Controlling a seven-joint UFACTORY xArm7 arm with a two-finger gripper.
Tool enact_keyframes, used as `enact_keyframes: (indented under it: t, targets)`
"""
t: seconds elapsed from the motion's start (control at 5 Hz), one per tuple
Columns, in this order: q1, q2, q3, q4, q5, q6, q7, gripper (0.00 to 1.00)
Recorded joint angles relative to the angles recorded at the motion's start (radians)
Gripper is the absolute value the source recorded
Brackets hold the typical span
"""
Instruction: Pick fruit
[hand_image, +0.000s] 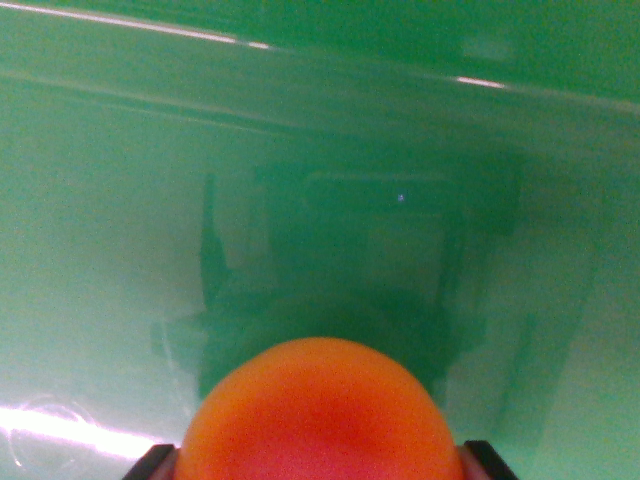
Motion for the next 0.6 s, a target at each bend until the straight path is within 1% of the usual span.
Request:
enact_keyframes:
  t: [0.2, 0.4, 0.6]
  targets:
    - [0.0000, 0.000, 0.000, 0.000, 0.0000, 0.000, 0.000, 1.00]
    - [0.0001, -0.010, 0.000, 0.018, 0.0003, 0.027, -0.001, 1.00]
    - [0.0001, -0.010, 0.000, 0.018, 0.0003, 0.027, -0.001, 1.00]
